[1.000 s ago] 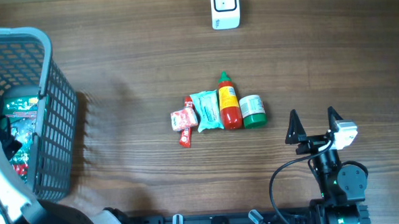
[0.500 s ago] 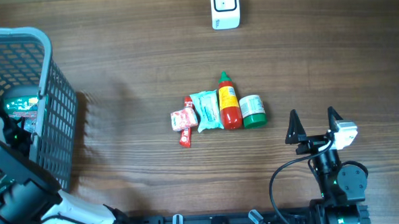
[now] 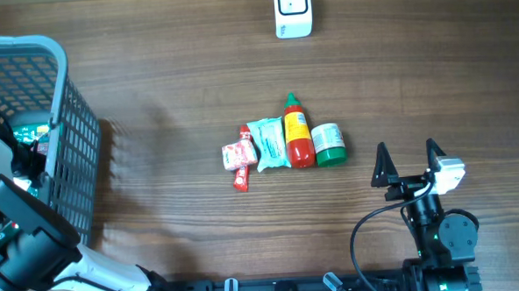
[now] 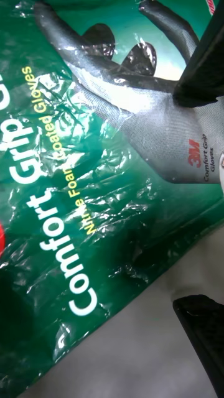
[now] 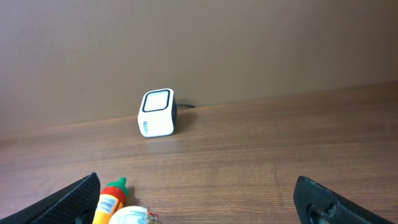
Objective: Scan the item barcode
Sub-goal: 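Reach the left gripper into the basket toward the green 3M glove pack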
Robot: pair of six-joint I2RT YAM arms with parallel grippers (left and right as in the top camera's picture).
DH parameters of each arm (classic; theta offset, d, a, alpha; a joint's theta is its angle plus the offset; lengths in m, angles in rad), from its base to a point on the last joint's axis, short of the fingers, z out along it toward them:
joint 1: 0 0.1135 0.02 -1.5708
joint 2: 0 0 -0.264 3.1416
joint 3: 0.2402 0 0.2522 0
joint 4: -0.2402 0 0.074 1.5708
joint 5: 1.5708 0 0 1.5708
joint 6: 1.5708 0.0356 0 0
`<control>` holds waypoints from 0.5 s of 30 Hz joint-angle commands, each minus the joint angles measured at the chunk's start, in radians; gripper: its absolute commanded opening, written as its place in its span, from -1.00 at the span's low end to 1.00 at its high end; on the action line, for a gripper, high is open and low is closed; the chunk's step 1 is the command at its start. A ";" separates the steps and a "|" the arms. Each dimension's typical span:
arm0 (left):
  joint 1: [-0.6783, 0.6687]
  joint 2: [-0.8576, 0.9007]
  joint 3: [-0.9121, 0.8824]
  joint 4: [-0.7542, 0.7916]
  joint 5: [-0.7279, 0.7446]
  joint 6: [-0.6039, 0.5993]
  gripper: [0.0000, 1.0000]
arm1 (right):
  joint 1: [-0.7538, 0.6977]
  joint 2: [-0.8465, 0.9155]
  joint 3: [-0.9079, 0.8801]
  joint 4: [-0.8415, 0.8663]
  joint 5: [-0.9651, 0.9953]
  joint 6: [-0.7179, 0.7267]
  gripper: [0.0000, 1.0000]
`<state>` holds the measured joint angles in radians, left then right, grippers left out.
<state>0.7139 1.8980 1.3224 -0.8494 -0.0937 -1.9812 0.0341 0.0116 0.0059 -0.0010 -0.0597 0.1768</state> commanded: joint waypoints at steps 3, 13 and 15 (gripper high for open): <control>-0.018 0.070 0.004 0.023 0.014 -0.024 1.00 | 0.002 -0.007 -0.001 0.002 -0.009 -0.018 1.00; -0.014 0.138 0.004 -0.076 -0.070 -0.016 -0.92 | 0.002 -0.007 -0.001 0.002 -0.009 -0.018 1.00; 0.011 0.129 0.004 -0.130 -0.099 -0.016 -0.92 | 0.002 -0.007 -0.001 0.002 -0.009 -0.017 1.00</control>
<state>0.6907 1.9640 1.3693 -0.9073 -0.1238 -1.9926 0.0341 0.0116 0.0059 -0.0010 -0.0597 0.1768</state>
